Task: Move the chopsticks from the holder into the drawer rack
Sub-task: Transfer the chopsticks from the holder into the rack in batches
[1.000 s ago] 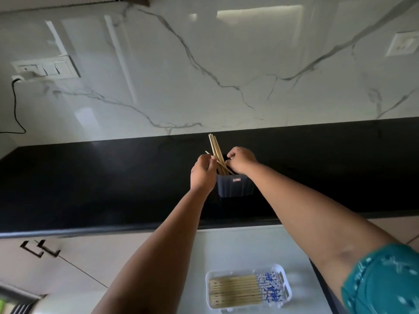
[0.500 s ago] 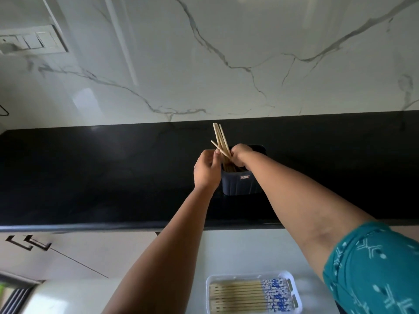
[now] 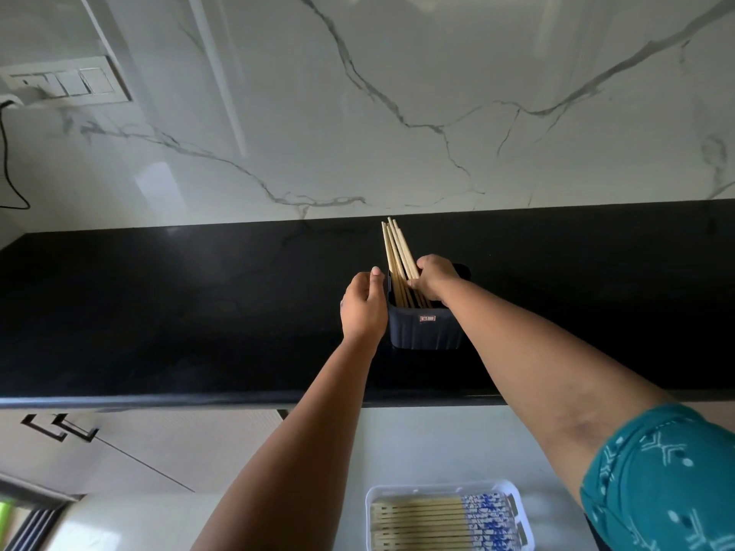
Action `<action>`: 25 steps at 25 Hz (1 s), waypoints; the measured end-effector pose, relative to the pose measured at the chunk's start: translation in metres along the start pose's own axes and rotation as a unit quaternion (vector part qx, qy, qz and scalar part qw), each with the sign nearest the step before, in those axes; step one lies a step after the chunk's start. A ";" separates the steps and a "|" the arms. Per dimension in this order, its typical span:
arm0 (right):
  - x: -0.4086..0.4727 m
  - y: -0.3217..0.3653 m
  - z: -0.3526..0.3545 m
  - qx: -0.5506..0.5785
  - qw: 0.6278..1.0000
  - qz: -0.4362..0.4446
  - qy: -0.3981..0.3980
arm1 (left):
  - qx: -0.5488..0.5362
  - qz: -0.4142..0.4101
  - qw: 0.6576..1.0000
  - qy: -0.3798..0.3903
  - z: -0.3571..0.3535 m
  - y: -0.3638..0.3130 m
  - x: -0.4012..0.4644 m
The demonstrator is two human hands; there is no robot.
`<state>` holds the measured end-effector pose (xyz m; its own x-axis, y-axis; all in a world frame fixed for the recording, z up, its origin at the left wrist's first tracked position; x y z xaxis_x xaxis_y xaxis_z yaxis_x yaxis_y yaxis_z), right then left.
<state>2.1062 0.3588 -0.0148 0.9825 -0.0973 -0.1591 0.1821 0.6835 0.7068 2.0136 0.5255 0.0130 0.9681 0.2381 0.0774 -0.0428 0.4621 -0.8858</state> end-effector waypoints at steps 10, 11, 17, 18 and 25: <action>-0.003 0.007 -0.016 -0.047 0.997 0.044 0.030 | -0.004 0.002 1.000 -0.009 0.005 0.005 -0.009; -0.005 0.010 -0.010 -0.041 0.998 0.051 0.014 | -0.005 0.003 1.000 -0.010 0.007 0.003 -0.010; -0.082 0.074 0.089 0.157 0.952 0.210 -0.160 | -0.063 0.011 0.998 -0.021 0.028 -0.027 -0.037; -0.115 0.085 0.107 0.157 0.928 0.264 -0.212 | -0.092 0.000 0.995 -0.025 0.032 -0.034 -0.051; -0.281 0.021 0.045 -0.100 0.931 0.275 -0.218 | -0.246 -0.017 0.964 0.097 -0.018 -0.033 -0.184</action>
<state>1.8355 0.3678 0.0759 0.8558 0.0526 0.5146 -0.3214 0.8336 0.4493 1.8416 0.4515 0.0199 0.9969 0.0434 0.0654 0.0657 -0.0048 -0.9978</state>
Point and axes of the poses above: each hand's wrist, its own x-axis towards the middle knuckle, its own z-axis out of the back of the hand, y = z × x, the point moved 10 cm from there along x, towards the middle knuckle, and after that the axes turned 13 degrees about x, right-handed, at the moved point
